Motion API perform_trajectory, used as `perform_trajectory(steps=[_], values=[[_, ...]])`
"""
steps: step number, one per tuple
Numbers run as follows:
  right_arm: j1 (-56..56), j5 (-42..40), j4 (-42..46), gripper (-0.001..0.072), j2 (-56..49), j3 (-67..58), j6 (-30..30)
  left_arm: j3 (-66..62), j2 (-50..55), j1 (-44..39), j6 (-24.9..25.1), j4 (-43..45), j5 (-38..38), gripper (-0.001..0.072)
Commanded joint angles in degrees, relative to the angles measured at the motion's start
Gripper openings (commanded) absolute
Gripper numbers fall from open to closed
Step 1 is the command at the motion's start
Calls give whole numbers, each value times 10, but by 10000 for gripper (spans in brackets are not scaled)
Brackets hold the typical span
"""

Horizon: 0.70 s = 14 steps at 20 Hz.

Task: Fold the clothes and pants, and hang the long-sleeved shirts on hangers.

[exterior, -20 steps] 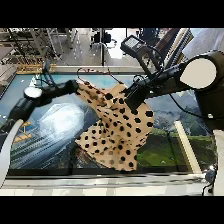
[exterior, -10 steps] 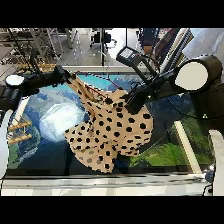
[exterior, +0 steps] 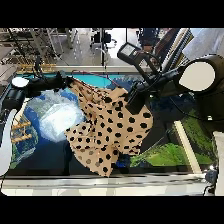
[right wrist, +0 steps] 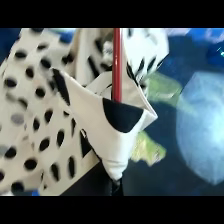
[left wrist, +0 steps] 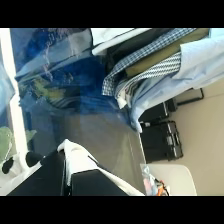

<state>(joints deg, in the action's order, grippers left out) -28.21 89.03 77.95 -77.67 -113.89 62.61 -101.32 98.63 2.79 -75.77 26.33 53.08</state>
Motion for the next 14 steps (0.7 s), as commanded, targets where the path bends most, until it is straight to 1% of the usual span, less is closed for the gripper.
perform_trajectory(steps=[1, 2, 6, 7, 10, 12, 14], values=[[0, 69, 18, 13, -1, 0, -21, -1, 2, 2, -3, 2, -5, 5], [0, 79, 45, 13, -3, 0, -19, -1, 2, 5, -3, 2, 7, 5], [0, 76, 141, 13, -14, 0, -17, -1, -4, 19, 4, 2, 83, 5], [0, 76, 156, 13, -21, 0, -17, -1, -9, 22, 4, 2, 95, 5], [0, 85, 171, 13, -54, 0, -25, -4, -35, 24, 38, -15, 115, 6], [0, 88, 191, 13, -82, 0, -8, -5, -61, 24, 68, -46, 133, 5], [0, 67, 213, 13, -104, 0, 59, -5, -88, 22, 77, -49, 150, 5]])
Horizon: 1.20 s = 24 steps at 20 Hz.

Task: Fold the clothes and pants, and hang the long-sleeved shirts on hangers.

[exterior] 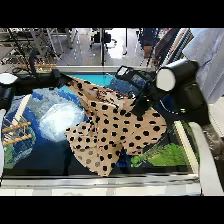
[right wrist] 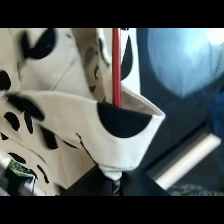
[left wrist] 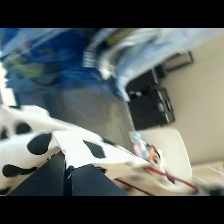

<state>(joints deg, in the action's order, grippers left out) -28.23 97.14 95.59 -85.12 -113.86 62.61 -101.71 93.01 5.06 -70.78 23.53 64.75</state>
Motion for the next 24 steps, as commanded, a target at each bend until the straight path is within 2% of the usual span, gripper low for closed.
perform_trajectory(steps=[1, 5, 6, 7, 8, 9, 11, 12, 16, 18, 21, 24], values=[[2, -49, 37, 13, -31, 0, 105, -1, -41, -2, 27, -21, 50, 6], [29, -233, 30, 13, -11, -2, 324, 0, -44, -38, 28, -7, 165, 7], [38, -265, 30, 13, -2, -2, 358, 0, -44, -55, 33, 17, 177, 62], [49, -293, 31, 13, 9, -2, 389, -1, -44, -73, 33, 43, 180, 302], [63, -314, 31, 14, 22, -2, 417, -1, -44, -91, 33, 69, 180, 579], [80, -330, 31, 14, 37, -2, 444, -1, -44, -104, 33, 87, 180, 655], [123, -326, 37, 14, 73, -2, 452, -1, -44, -116, 33, 95, 181, 654], [153, -296, 52, 14, 94, -2, 452, -1, -44, -116, 33, 95, 182, 654], [314, -96, 168, 14, 169, -2, 477, -1, -44, -102, 33, 95, 228, 650], [417, -44, 217, 14, 200, -2, 471, -1, -44, -92, 37, 95, 245, 631], [603, -100, 234, 14, 221, -35, 470, -1, -44, -83, 54, 95, 250, 616], [759, -238, 233, 14, 221, -71, 506, -1, -44, -78, 57, 95, 281, 615]])
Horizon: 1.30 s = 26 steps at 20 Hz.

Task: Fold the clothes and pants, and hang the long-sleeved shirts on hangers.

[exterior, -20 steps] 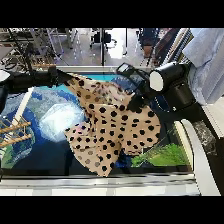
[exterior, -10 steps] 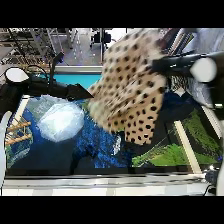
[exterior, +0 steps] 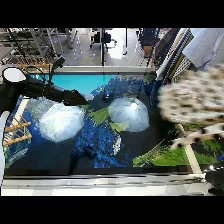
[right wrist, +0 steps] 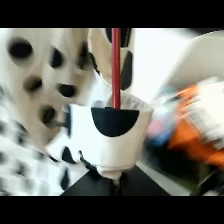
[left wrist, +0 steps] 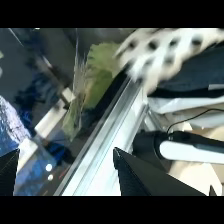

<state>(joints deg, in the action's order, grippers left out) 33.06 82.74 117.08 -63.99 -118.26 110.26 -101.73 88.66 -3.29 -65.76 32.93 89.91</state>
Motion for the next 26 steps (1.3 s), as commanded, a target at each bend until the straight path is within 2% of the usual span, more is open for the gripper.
perform_trajectory(steps=[1, 4, 7, 9, 11, 13, 15, 22, 24, 26], values=[[189, -136, 17, 14, 7, -27, 48, 0, 0, 8, 6, 1, 44, 616], [300, -231, 9, 14, -20, -27, 52, 0, 0, 10, 5, 0, 89, 616], [386, -257, -14, 14, -65, -27, 52, 0, 0, 10, -35, 0, 100, 616], [426, -270, -70, 14, -98, -27, 52, 0, 0, 10, -56, 0, 100, 616], [442, -303, -113, 15, -118, -27, 50, 0, 0, 10, -77, 0, 100, 616], [442, -339, -120, 15, -125, -17, 48, 0, 0, 10, -91, 0, 100, 616], [442, -361, -120, 15, -125, -10, 69, 0, 0, 10, -90, 0, 100, 616], [442, -507, -101, 16, -97, -10, 74, 0, 0, 10, -90, 1, 100, 616], [442, -488, -100, 15, -104, -10, 74, 0, 0, 10, -90, 1, 100, 616], [442, -421, -101, 16, -119, -10, 75, 0, 0, 10, -90, 1, 100, 616]])
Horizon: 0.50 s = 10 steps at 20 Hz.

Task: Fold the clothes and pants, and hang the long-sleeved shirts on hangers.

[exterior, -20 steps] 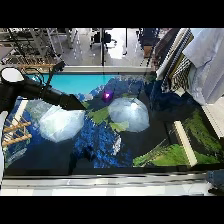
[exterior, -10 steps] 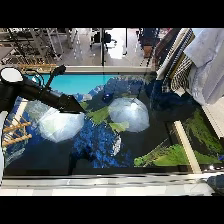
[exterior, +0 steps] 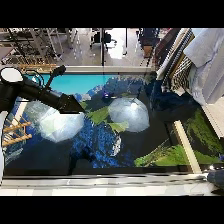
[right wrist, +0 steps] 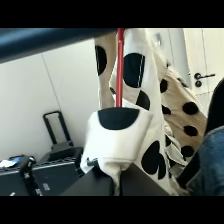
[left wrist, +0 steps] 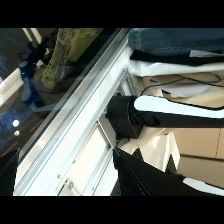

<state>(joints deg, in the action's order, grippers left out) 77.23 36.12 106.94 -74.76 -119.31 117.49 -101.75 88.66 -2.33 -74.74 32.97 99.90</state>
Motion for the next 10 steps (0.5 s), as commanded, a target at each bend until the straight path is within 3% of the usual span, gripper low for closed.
perform_trajectory(steps=[1, 5, 6, 8, 9, 10], values=[[0, 81, 0, 16, -19, 1, 3, 0, 0, 0, 0, 0, 0, 616], [0, 150, -18, 19, -19, 13, 0, 0, 0, 0, 0, 0, 3, 616], [0, 151, -29, 65, -12, 13, 0, 0, 0, 0, 0, 0, 3, 616], [0, 118, -50, 476, 16, 13, -1, 0, 0, 0, -1, 1, 9, 616], [0, 80, -67, 550, 37, 13, -2, 0, 0, 0, 0, 1, 21, 616], [-2, 41, -92, 557, 61, 13, -2, 0, -1, 1, -1, 18, 36, 613]])
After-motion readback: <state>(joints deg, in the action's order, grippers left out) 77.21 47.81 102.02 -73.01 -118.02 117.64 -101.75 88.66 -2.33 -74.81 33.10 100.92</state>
